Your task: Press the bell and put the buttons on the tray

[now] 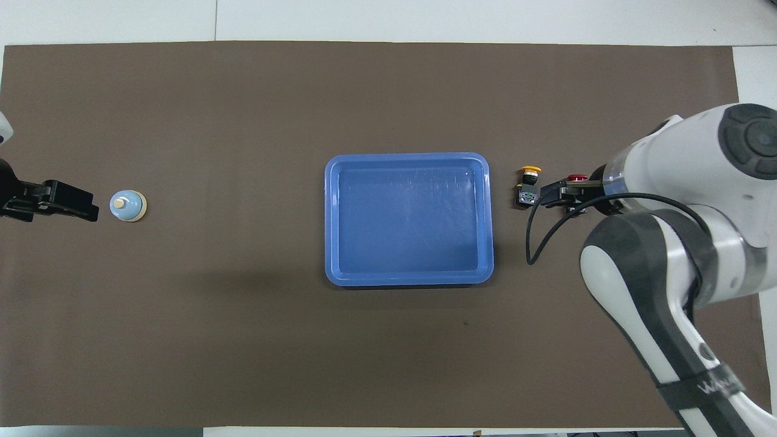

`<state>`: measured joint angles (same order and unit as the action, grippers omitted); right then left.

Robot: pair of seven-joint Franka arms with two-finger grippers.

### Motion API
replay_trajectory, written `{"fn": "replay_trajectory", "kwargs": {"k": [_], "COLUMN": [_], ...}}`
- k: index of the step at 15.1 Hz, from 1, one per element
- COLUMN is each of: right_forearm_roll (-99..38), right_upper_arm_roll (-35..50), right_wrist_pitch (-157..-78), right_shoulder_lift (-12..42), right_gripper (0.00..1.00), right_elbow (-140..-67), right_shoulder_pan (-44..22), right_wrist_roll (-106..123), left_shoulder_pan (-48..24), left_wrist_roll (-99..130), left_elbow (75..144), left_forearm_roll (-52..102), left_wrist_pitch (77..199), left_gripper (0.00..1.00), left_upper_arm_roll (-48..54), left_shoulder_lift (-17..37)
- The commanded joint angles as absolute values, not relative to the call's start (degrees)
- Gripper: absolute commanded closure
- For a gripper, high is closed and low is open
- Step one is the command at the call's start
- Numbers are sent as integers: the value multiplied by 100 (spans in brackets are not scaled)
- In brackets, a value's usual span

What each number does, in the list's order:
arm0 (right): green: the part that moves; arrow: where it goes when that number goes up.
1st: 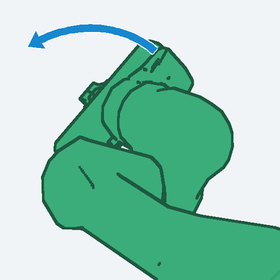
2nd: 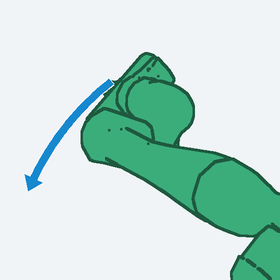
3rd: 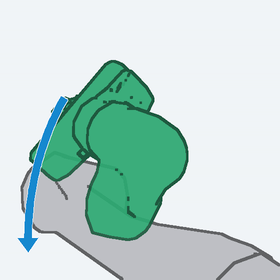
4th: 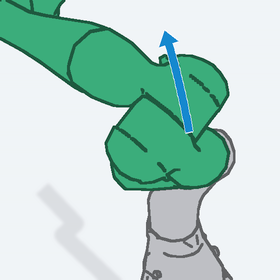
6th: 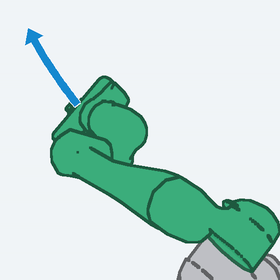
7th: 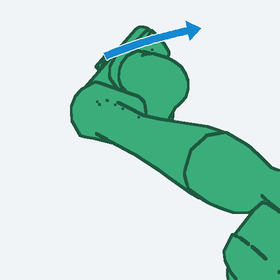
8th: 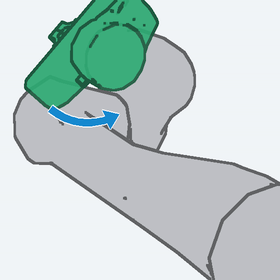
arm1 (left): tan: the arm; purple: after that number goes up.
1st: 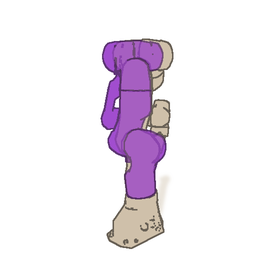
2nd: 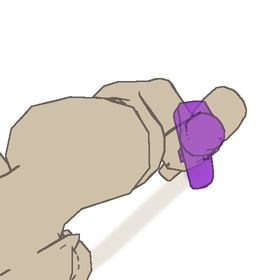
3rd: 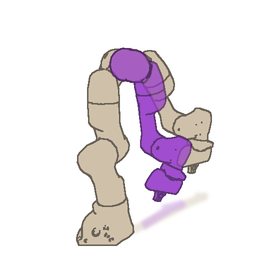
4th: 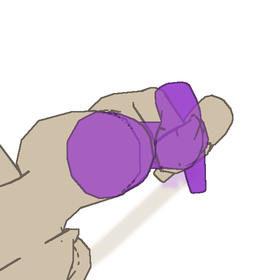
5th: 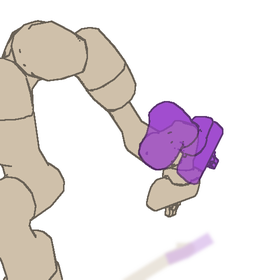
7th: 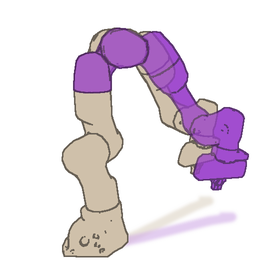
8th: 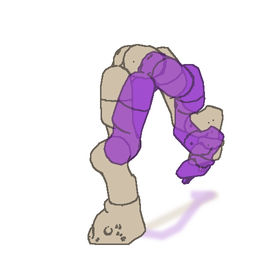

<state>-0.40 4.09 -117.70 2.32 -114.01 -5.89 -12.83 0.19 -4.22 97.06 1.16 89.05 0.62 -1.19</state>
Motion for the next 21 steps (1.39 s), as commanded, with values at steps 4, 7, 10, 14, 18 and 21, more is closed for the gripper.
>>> {"fn": "replay_trajectory", "kwargs": {"k": [4, 7, 10, 14, 18, 21], "right_forearm_roll": [-53, -9, 52, 123, 114, 114], "right_upper_arm_roll": [422, 422, 413, 413, 422, 422], "right_wrist_pitch": [-13779, -14149, -14439, -14485, -14423, -13802], "right_shoulder_lift": [1052, 1467, 1687, 1740, 1740, 1714], "right_gripper": [0, 0, 0, 66, 100, 100], "right_elbow": [-12129, -11988, -11988, -11979, -11945, -11498], "right_shoulder_pan": [-571, -571, -624, -633, -659, -659], "right_wrist_roll": [-1274, -1292, -1275, -1292, -1345, -1345], "left_shoulder_pan": [-9, -9, -9, 0, 0, 0], "left_wrist_roll": [-334, -334, -334, -334, -334, -334], "left_elbow": [9791, 9791, 9791, 9791, 9791, 9791], "left_forearm_roll": [114, 114, 114, 114, 114, 114], "left_wrist_pitch": [8921, 8921, 8921, 8921, 8921, 8921], "left_gripper": [0, 0, 0, 0, 0, 0], "left_upper_arm_roll": [-9, -9, -9, -9, -9, -9], "left_shoulder_lift": [-211, -211, -211, -211, -211, -211]}}
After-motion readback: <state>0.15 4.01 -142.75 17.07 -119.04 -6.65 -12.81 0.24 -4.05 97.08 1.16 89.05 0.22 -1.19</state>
